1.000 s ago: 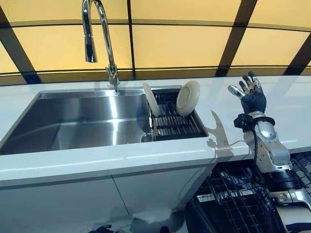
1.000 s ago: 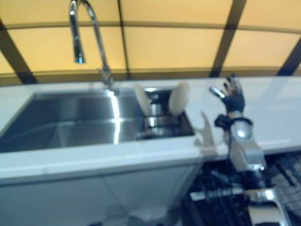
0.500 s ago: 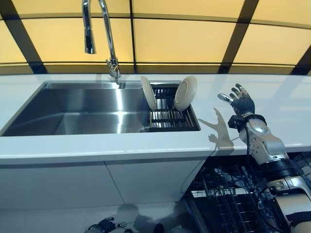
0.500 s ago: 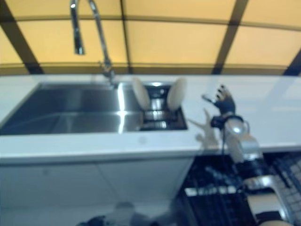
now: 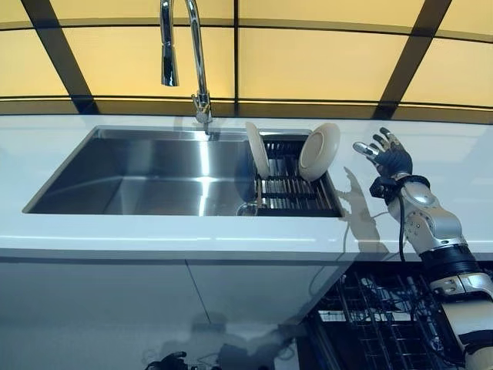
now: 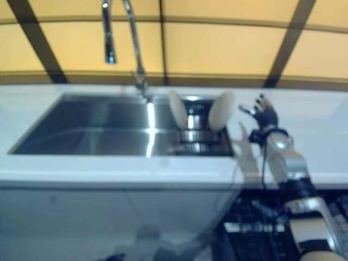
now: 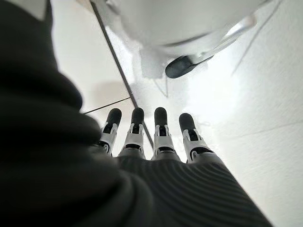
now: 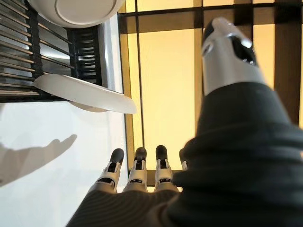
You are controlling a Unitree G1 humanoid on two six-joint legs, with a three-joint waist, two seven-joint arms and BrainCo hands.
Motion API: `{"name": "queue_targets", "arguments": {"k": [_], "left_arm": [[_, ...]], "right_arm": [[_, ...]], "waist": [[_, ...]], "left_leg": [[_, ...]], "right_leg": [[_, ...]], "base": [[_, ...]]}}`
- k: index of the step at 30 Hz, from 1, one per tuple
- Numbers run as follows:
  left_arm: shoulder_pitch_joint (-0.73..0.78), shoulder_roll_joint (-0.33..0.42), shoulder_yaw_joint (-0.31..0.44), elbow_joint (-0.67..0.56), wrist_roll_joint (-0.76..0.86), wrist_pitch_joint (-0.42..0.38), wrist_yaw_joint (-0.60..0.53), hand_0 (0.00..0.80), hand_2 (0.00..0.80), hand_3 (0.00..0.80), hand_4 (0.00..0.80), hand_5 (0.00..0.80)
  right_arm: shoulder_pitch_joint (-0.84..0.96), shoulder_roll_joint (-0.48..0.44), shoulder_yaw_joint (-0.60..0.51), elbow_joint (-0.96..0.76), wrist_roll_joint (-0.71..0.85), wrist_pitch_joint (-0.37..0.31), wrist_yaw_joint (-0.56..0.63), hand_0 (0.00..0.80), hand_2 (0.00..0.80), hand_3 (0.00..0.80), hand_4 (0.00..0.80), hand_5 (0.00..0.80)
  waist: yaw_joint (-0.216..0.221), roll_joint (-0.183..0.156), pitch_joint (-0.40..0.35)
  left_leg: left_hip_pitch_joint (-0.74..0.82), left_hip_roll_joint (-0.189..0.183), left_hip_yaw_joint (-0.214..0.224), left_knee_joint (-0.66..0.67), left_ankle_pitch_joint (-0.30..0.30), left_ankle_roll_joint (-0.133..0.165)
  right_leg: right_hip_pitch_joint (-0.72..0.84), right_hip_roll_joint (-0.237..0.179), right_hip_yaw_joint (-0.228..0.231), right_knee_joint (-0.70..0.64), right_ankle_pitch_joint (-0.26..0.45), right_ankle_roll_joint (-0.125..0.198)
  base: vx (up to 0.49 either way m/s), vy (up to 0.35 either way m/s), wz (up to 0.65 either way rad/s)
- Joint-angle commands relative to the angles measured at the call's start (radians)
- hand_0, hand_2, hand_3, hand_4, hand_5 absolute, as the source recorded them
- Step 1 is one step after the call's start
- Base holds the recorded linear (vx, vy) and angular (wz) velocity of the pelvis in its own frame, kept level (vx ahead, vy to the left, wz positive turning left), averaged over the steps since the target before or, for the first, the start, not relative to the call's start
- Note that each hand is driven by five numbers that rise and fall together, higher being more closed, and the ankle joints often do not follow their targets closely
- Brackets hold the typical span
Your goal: Take plates into dishwasher
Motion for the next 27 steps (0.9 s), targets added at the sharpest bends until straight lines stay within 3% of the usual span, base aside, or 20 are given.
{"name": "queue_targets", "arguments": {"k": [1, 15, 27], "left_arm": [[-0.042, 0.019, -0.031, 0.035, -0.018, -0.001, 0.003, 0.000, 0.000, 0.000, 0.000, 0.000], [-0.049, 0.027, -0.053, 0.033, -0.012, 0.009, -0.008, 0.000, 0.000, 0.000, 0.000, 0.000], [-0.046, 0.044, -0.064, 0.021, 0.000, 0.011, -0.011, 0.000, 0.000, 0.000, 0.000, 0.000]], "right_arm": [[-0.059, -0.012, -0.040, 0.055, 0.022, -0.048, -0.003, 0.000, 0.000, 0.000, 0.000, 0.000], [-0.095, 0.001, -0.045, 0.116, 0.048, -0.029, -0.038, 0.000, 0.000, 0.000, 0.000, 0.000], [-0.149, -0.024, -0.021, 0.187, 0.068, 0.032, -0.013, 0.000, 0.000, 0.000, 0.000, 0.000]], "waist": [[0.014, -0.045, -0.033], [0.032, -0.041, -0.023], [0.055, -0.047, -0.001]], "left_leg": [[-0.028, -0.043, 0.003, -0.003, -0.097, 0.025], [-0.027, -0.048, -0.001, -0.003, -0.113, 0.042], [-0.028, -0.052, -0.017, -0.003, -0.116, 0.053]], "right_leg": [[0.093, -0.030, -0.066, -0.045, -0.089, 0.056], [0.076, -0.035, -0.076, -0.028, -0.091, 0.068], [0.060, -0.040, -0.090, -0.012, -0.086, 0.079]], "base": [[0.064, 0.059, 0.02], [0.031, 0.037, 0.01], [0.021, 0.033, 0.00]]}}
